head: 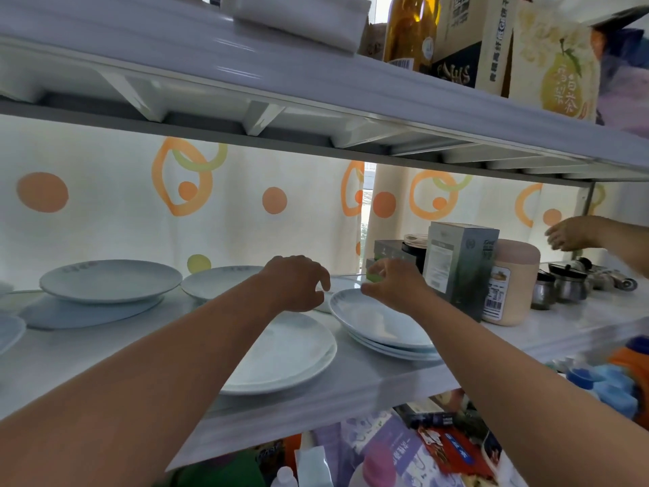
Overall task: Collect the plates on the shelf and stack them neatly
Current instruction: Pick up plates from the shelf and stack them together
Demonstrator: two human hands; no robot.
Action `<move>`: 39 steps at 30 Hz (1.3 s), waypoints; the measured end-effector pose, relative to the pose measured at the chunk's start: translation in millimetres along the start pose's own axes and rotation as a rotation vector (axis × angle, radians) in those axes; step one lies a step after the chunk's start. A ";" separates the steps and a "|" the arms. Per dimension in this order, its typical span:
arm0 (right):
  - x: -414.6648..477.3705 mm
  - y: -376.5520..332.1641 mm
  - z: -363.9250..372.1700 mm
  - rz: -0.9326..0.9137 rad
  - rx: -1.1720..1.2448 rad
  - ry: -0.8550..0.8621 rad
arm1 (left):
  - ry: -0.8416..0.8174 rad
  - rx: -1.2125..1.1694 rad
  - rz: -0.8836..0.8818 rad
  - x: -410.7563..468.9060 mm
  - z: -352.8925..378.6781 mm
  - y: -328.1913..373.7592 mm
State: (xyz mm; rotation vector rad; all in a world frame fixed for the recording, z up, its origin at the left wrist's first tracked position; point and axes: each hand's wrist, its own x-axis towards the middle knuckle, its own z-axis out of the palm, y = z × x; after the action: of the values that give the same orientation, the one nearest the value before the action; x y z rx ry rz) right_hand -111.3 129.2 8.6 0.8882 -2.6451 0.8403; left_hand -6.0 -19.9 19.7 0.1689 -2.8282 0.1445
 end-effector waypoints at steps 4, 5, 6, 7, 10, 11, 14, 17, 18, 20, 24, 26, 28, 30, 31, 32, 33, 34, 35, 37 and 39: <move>19.1 -24.0 14.6 -0.094 -0.120 -0.071 | -0.001 0.025 -0.040 4.9 1.2 -17.9; 23.2 -30.3 19.2 -0.119 -0.157 -0.094 | 0.001 0.027 -0.047 6.0 1.9 -22.5; 27.4 -36.5 24.6 -0.143 -0.198 -0.118 | 0.002 0.026 -0.056 7.0 2.4 -26.9; 32.1 -41.7 30.6 -0.168 -0.235 -0.141 | 0.000 0.023 -0.067 8.0 2.7 -31.0; 48.7 -53.5 51.7 -0.195 -0.307 -0.212 | -0.016 0.027 -0.090 13.0 2.8 -40.9; 54.1 -56.7 58.7 -0.200 -0.341 -0.233 | -0.023 0.025 -0.098 15.0 3.3 -43.3; 70.8 -63.0 77.4 -0.202 -0.502 -0.325 | -0.044 0.015 -0.120 20.2 6.9 -49.0; 83.1 -64.0 90.5 -0.186 -0.675 -0.429 | -0.047 0.006 -0.126 24.0 11.7 -51.8; 85.6 -63.3 93.4 -0.176 -0.709 -0.448 | -0.044 -0.001 -0.126 24.8 13.6 -52.4; 87.4 -61.2 97.4 -0.155 -0.725 -0.455 | -0.042 -0.011 -0.122 26.2 18.1 -52.7; 88.6 -59.2 101.8 -0.144 -0.721 -0.461 | -0.059 -0.020 -0.120 29.3 25.3 -52.0; 89.3 -60.4 104.2 -0.155 -0.740 -0.467 | -0.049 -0.029 -0.122 30.1 26.5 -51.9; 89.4 -62.2 105.0 -0.160 -0.747 -0.465 | -0.038 -0.034 -0.122 30.2 27.1 -52.0; 89.7 -64.5 104.1 -0.148 -0.725 -0.457 | -0.039 -0.030 -0.118 30.6 27.8 -52.9; 89.4 -65.6 103.2 -0.141 -0.706 -0.450 | -0.040 -0.029 -0.116 30.7 27.8 -53.5; 89.0 -66.7 103.0 -0.133 -0.690 -0.443 | -0.040 -0.026 -0.116 30.8 27.5 -54.2; 88.8 -68.1 103.0 -0.127 -0.678 -0.434 | -0.040 -0.024 -0.117 30.6 26.6 -54.9; 88.4 -69.1 103.4 -0.123 -0.671 -0.420 | -0.040 -0.024 -0.117 30.3 25.4 -55.5; 88.3 -69.5 104.4 -0.118 -0.668 -0.402 | -0.039 -0.026 -0.115 29.7 24.0 -55.9; 88.6 -69.0 107.6 -0.090 -0.643 -0.356 | -0.034 -0.031 -0.109 29.0 21.5 -56.5; 89.5 -68.0 111.3 -0.071 -0.618 -0.300 | -0.020 -0.034 -0.107 28.4 19.4 -57.8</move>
State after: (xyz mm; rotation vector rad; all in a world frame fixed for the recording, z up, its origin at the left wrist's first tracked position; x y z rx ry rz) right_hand -143.9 -23.4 -17.3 0.9717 -2.8233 -0.1568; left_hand -31.0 -82.1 14.6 0.3155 -2.8316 0.0721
